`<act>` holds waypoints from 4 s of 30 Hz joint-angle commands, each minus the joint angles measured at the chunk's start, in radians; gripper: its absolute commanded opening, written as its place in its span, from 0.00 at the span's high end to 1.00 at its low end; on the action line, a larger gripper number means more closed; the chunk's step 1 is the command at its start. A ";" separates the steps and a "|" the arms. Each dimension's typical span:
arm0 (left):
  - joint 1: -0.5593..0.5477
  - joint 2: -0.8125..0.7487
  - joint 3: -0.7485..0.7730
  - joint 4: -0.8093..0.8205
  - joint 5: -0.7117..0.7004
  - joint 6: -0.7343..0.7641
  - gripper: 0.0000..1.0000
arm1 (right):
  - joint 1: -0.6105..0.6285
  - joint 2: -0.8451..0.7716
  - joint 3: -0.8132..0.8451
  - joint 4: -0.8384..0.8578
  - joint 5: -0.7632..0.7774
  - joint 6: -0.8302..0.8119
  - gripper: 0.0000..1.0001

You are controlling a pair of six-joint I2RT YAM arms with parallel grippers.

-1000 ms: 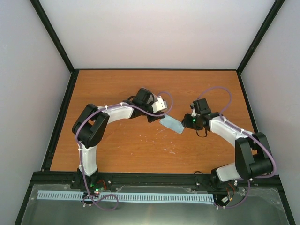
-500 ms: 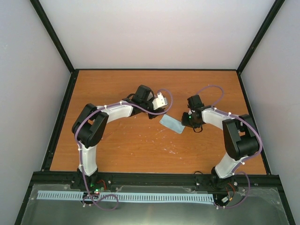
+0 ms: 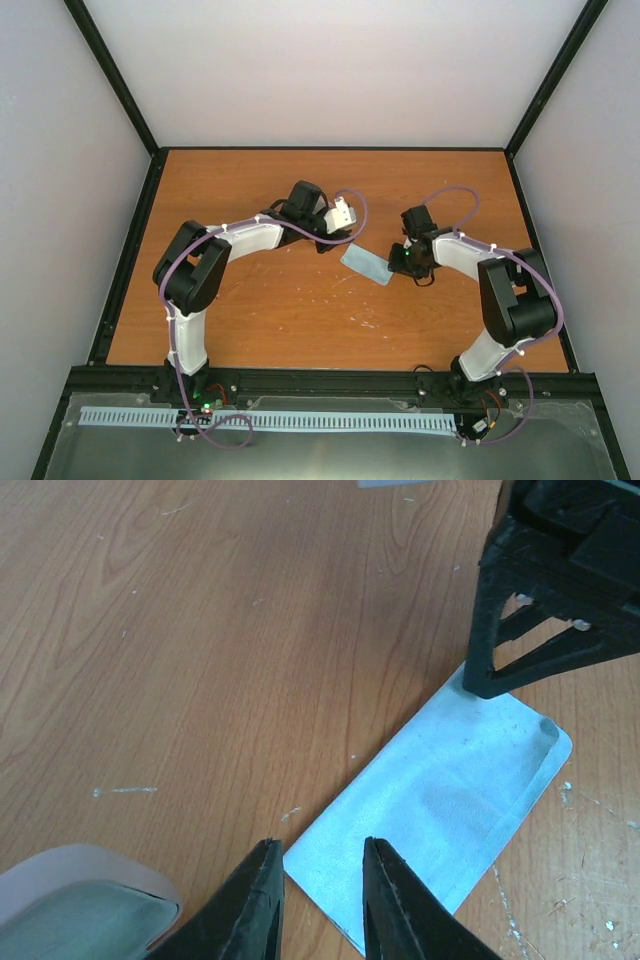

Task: Organize the sunglasses
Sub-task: Pick up the glasses cleaning cloth from the center of the board.

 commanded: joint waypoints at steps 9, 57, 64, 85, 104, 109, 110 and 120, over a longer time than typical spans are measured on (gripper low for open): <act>0.013 -0.021 0.000 0.032 -0.011 -0.004 0.77 | 0.021 0.025 -0.001 -0.024 -0.026 0.015 0.61; -0.009 0.298 0.297 -0.263 0.042 0.167 0.69 | 0.045 0.109 0.121 -0.151 0.094 -0.100 0.97; -0.013 0.315 0.306 -0.263 0.031 0.166 0.79 | 0.044 0.113 0.131 -0.152 0.087 -0.105 0.97; -0.004 0.204 0.229 -0.271 0.032 0.103 1.00 | 0.069 0.065 0.128 -0.129 0.067 -0.087 0.97; 0.030 -0.004 -0.010 -0.201 -0.035 0.103 0.99 | 0.178 0.074 0.200 -0.117 0.068 -0.071 0.97; 0.073 -0.031 -0.045 -0.174 -0.050 0.106 1.00 | 0.209 0.114 0.261 -0.130 0.067 -0.073 0.97; 0.082 -0.034 -0.048 -0.170 -0.053 0.110 1.00 | 0.213 0.126 0.275 -0.134 0.064 -0.074 0.97; 0.179 -0.058 -0.049 -0.163 -0.050 0.151 1.00 | 0.246 0.265 0.434 -0.174 0.041 -0.092 0.97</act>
